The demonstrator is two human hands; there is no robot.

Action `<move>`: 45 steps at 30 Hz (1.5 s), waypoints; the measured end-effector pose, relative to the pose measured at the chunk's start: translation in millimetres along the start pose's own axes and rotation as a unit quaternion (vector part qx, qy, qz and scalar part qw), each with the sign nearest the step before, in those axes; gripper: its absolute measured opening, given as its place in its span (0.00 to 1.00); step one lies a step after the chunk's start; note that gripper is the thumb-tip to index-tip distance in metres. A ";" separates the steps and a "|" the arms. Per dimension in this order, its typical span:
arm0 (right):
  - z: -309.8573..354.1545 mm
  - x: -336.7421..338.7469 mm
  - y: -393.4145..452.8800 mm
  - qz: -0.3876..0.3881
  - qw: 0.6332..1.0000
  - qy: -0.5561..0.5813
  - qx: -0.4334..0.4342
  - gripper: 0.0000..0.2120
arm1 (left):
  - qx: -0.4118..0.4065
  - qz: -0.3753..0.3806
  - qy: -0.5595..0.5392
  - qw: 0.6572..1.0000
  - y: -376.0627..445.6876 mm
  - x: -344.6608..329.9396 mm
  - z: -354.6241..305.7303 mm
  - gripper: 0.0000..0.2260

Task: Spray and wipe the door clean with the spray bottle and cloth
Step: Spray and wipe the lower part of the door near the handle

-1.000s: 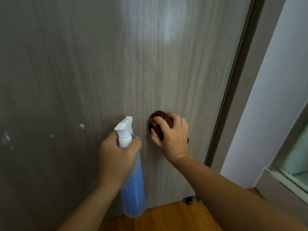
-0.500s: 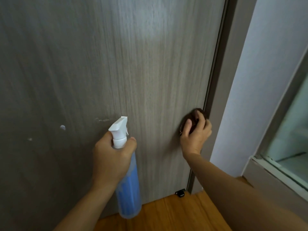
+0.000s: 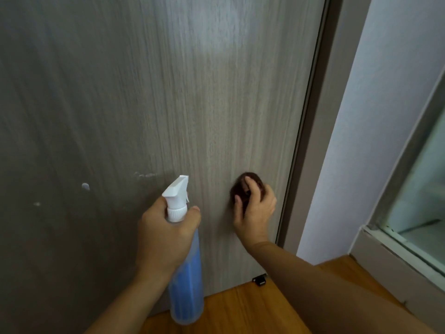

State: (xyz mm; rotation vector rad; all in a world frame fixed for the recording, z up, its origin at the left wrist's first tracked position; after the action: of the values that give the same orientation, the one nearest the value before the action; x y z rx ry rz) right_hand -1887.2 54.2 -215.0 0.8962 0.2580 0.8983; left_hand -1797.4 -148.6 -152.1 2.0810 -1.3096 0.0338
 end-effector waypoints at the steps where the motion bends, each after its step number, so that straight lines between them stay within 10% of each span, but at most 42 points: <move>1: -5.0 8.7 8.6 -0.029 0.999 -0.001 -0.023 0.26 | 0.001 0.003 -0.004 1.000 -1.8 -1.9 0.9 0.09; 8: -12.6 16.1 41.2 -0.225 0.957 0.013 -0.181 0.21 | 0.008 0.013 -0.008 1.000 -6.8 -3.3 7.6 0.09; 15: 30.1 -33.4 -10.3 -0.032 0.998 -0.039 0.040 0.22 | 0.018 0.002 0.004 1.000 -2.7 1.2 10.9 0.06; 20: 38.2 -32.1 -2.5 0.095 0.964 -0.088 0.233 0.25 | 0.020 -0.002 0.004 1.000 -3.8 2.1 12.4 0.07; 27: 15.5 14.0 64.7 -0.188 0.980 0.003 -0.070 0.22 | 0.025 -0.010 -0.009 1.000 -0.8 7.8 15.8 0.08; 31: 29.7 -2.0 62.6 -0.238 0.965 0.004 -0.106 0.22 | 0.028 -0.010 0.006 1.000 0.8 16.4 19.6 0.10; 45: 65.3 -37.6 7.3 0.110 0.968 -0.083 0.207 0.25 | 0.029 -0.040 0.012 0.999 9.9 42.8 25.4 0.08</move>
State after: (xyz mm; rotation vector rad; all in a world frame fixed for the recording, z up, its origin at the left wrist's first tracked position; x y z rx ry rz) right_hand -1879.4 -9.4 -174.6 1.4037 0.2064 0.9847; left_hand -1792.2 -199.0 -151.4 2.1727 -1.2241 0.0619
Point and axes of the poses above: each hand's wrist, its own y-axis towards the middle knuckle, its own x-axis out of the back of the hand, z = x × y, the point moved 4 cm from there along y, towards the middle knuckle, and after that the axes turned 15 degrees about y, right-handed, at the moved point
